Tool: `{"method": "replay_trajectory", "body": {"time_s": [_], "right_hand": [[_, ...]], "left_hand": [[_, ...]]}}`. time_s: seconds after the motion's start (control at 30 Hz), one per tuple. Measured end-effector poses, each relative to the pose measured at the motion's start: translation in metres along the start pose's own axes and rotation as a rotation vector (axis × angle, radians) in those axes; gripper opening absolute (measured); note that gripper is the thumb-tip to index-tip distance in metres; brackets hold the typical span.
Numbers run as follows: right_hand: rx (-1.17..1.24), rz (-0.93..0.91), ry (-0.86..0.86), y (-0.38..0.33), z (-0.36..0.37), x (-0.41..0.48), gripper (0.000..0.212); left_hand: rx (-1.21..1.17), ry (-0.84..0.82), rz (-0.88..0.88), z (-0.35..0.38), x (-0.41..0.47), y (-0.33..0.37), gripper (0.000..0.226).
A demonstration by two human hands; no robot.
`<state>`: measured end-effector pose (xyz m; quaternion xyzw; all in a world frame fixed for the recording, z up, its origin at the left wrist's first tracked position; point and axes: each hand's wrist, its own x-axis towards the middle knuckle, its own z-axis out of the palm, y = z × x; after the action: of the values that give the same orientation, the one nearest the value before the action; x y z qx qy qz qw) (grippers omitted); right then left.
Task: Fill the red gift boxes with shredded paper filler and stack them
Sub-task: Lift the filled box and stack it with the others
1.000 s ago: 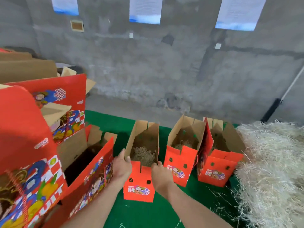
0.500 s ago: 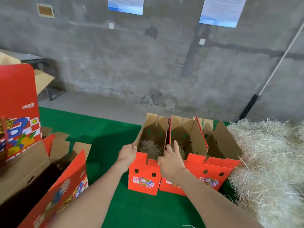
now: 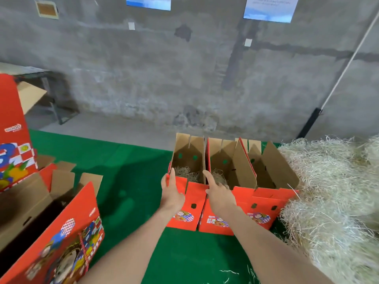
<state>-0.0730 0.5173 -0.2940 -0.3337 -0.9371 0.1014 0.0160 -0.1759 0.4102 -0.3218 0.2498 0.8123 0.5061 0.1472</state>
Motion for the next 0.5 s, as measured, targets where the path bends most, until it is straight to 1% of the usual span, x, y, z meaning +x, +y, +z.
{"method": "replay_trajectory", "body": {"time_s": [0.07, 0.1, 0.13, 0.17, 0.2, 0.23, 0.27, 0.3, 0.37, 0.4, 0.47, 0.5], "right_hand": [[0.023, 0.051, -0.058, -0.008, -0.004, 0.0, 0.075], [-0.042, 0.06, -0.027, -0.012, -0.007, -0.002, 0.078], [-0.127, 0.017, 0.028, -0.016, -0.008, -0.007, 0.083], [-0.212, -0.08, 0.05, -0.019, -0.006, -0.01, 0.086], [-0.29, -0.177, 0.015, -0.022, -0.002, -0.013, 0.085], [-0.366, -0.229, -0.053, -0.025, 0.002, -0.016, 0.081], [-0.419, -0.226, -0.113, -0.028, 0.002, -0.018, 0.075], [-0.429, -0.186, -0.15, -0.027, -0.001, -0.02, 0.07], [-0.382, -0.155, -0.147, -0.044, -0.004, -0.023, 0.065], [-0.358, -0.14, -0.134, -0.045, -0.008, -0.025, 0.064], [-0.289, -0.178, -0.115, -0.068, -0.012, -0.034, 0.06], [-0.233, -0.22, -0.086, -0.083, -0.015, -0.041, 0.056]], "left_hand": [[0.048, -0.107, -0.071, -0.018, 0.009, 0.007, 0.08], [0.06, -0.144, -0.085, -0.026, 0.009, 0.01, 0.081], [0.054, -0.173, -0.096, -0.033, 0.007, 0.01, 0.083], [0.041, -0.198, -0.108, -0.039, 0.003, 0.011, 0.085], [0.017, -0.222, -0.115, -0.043, -0.003, 0.012, 0.087], [-0.023, -0.249, -0.128, -0.046, -0.011, 0.014, 0.087], [-0.074, -0.277, -0.142, -0.048, -0.02, 0.016, 0.085], [-0.135, -0.292, -0.145, -0.045, -0.028, 0.021, 0.082], [-0.242, -0.185, -0.133, -0.065, -0.049, 0.021, 0.077], [-0.228, -0.121, -0.101, -0.07, -0.057, 0.023, 0.074], [-0.127, 0.108, -0.056, -0.105, -0.083, 0.017, 0.066], [-0.123, 0.222, -0.028, -0.125, -0.098, 0.017, 0.061]]}}
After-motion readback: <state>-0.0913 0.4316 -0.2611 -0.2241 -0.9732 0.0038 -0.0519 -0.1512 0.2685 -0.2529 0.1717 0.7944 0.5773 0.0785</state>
